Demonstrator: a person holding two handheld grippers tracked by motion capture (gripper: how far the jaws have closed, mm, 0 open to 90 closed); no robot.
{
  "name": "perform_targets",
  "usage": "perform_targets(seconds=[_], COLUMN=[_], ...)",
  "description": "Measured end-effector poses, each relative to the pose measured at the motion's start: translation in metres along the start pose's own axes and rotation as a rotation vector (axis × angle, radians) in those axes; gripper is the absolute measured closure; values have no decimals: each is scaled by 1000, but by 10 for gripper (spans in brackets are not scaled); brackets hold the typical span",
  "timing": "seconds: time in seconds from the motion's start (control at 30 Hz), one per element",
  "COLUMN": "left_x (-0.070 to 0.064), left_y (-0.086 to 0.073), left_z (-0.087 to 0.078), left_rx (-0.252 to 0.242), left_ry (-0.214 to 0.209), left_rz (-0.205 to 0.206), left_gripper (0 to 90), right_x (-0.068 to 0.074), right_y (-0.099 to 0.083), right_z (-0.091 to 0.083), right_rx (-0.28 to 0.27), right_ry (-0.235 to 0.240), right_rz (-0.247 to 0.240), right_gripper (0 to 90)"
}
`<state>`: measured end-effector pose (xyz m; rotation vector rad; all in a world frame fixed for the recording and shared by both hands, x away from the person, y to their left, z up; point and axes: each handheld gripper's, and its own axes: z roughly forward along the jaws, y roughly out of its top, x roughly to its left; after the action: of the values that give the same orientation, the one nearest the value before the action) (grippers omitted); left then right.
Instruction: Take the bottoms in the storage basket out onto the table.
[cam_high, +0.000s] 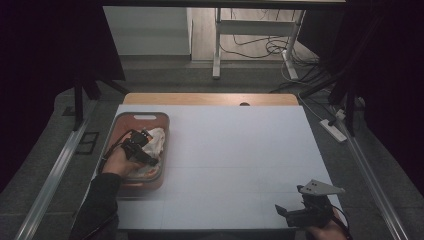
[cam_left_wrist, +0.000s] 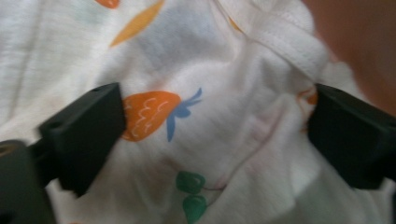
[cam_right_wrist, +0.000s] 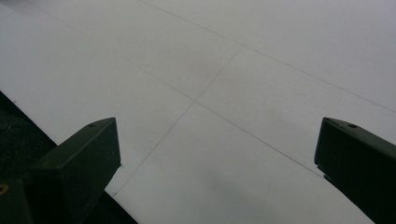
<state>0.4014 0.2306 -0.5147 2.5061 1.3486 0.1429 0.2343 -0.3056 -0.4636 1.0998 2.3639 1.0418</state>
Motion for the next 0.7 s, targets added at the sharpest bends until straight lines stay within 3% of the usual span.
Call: perform_targets(seconds=[0.23,0.47,0.53,0.57,0.7], left_x=[8,9,13,15,14], left_y=[-2,-3,-3,-3,-2], left_z=[-6,-8,-8,-8,-9], left_rx=[-36,-41,-44,-47,-39], left_ry=[20,18,13,6,16], left_rz=[-90,-93,-108,-136,-146], left_gripper=[385,595,631,685,714], right_x=[0,0,0,1,1], right_y=[0,0,0,0,0], right_z=[0,0,0,0,0], right_rx=[0,2,4,4,3], right_ry=[1,0,-2,-2,-1], right_rz=[-1,-3,-4,-4,-6], right_gripper=[8,8,8,8,8])
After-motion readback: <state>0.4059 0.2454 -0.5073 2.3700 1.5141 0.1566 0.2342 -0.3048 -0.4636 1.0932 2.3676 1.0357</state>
